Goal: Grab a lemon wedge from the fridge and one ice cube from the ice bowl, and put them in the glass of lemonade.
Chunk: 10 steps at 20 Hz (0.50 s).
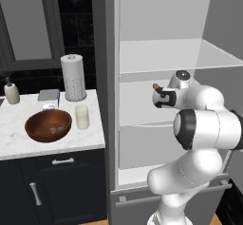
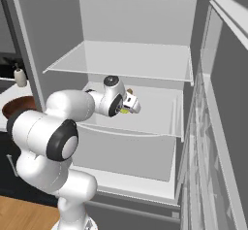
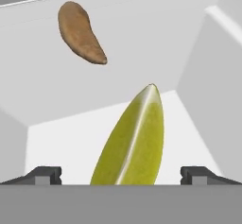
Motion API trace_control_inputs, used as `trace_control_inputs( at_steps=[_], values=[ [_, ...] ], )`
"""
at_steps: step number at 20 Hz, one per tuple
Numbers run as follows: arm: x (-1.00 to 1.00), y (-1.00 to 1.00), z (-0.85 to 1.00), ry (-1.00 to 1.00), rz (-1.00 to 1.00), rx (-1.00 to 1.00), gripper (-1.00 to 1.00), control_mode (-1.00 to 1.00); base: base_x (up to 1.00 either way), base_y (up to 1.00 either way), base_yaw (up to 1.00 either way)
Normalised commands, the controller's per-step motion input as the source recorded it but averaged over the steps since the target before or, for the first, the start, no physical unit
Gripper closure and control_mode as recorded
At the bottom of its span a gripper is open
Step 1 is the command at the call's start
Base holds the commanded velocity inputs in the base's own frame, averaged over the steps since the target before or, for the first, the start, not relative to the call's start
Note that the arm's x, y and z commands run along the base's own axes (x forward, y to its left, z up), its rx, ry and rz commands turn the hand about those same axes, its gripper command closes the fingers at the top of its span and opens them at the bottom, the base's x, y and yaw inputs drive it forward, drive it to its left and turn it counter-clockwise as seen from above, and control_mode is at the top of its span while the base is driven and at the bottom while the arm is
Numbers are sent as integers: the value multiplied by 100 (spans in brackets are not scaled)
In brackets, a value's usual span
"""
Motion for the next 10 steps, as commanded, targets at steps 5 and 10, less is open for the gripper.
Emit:
trace_control_inputs(
  at_steps=[5, 10],
  values=[
    [0, -7, -4, 0, -3, 0, -100, -100, 0, 0, 0],
    [0, 0, -16, 0, 0, 0, -100, -100, 0, 0, 0]
  ],
)
